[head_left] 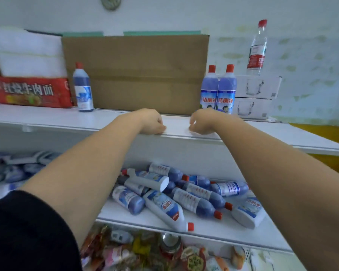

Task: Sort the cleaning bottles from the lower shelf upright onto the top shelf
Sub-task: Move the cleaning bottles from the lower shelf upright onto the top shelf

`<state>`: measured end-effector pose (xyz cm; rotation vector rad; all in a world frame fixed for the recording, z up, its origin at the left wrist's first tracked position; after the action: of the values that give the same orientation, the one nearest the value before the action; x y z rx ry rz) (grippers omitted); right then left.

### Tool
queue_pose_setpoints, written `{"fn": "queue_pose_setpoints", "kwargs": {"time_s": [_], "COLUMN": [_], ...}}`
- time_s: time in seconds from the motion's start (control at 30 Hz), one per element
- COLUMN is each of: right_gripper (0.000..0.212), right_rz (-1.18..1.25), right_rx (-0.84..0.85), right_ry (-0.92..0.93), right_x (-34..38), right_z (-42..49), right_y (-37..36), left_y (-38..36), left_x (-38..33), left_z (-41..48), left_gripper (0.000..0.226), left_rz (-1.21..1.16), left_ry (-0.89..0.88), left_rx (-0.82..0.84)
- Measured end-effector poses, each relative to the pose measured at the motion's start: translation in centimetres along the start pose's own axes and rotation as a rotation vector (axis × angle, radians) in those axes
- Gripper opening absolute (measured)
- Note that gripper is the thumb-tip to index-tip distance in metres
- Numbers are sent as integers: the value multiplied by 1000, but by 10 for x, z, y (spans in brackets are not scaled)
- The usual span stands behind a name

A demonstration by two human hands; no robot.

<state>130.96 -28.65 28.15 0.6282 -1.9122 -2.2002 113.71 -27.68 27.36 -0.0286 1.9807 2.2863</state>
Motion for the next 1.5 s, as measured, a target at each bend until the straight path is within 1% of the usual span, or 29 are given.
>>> {"fn": "queue_pose_setpoints", "kwargs": {"time_s": [0.2, 0.33, 0.43, 0.63, 0.73, 0.83, 0.97, 1.27, 1.37, 1.5], "right_gripper": [44, 44, 40, 35, 35, 36, 43, 39, 33, 37], "right_rz": [59, 128, 189, 252, 254, 277, 300, 318, 341, 388], "right_rx": [-68, -119, -147, -148, -91, -53, -16, 45, 52, 81], "right_ry": [132, 235, 314, 477, 560, 603, 613, 553, 500, 407], "right_x": [125, 232, 312, 462, 528, 581, 629, 688, 698, 711], "right_z": [58, 96, 123, 181, 210, 245, 302, 461, 507, 556], "right_y": [17, 31, 39, 40, 36, 26, 13, -22, -35, -55], "left_y": [14, 23, 28, 27, 29, 24, 15, -12, -30, -60], "left_x": [139, 248, 327, 467, 529, 588, 658, 820, 863, 911], "left_z": [-46, -80, -104, -150, -163, -164, -148, -42, 1, 59], "left_gripper": [36, 33, 32, 33, 34, 34, 36, 38, 39, 43], "left_rz": [56, 89, 86, 85, 71, 58, 58, 8, -6, -6], "left_ry": [128, 252, 330, 496, 573, 631, 678, 749, 730, 665], "left_rx": [-71, -41, -34, -36, -65, -73, -64, -18, 27, 97]}}
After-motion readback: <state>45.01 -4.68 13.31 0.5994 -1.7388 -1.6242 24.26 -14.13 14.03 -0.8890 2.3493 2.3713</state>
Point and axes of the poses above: each hand's wrist, its own z-axis towards the middle knuckle, its own y-axis out of the back of the hand, x = y × z, the point moved 5 cm from there along z, towards the middle knuckle, and after that the axes turned 14 degrees about y, right-handed, at the moved point
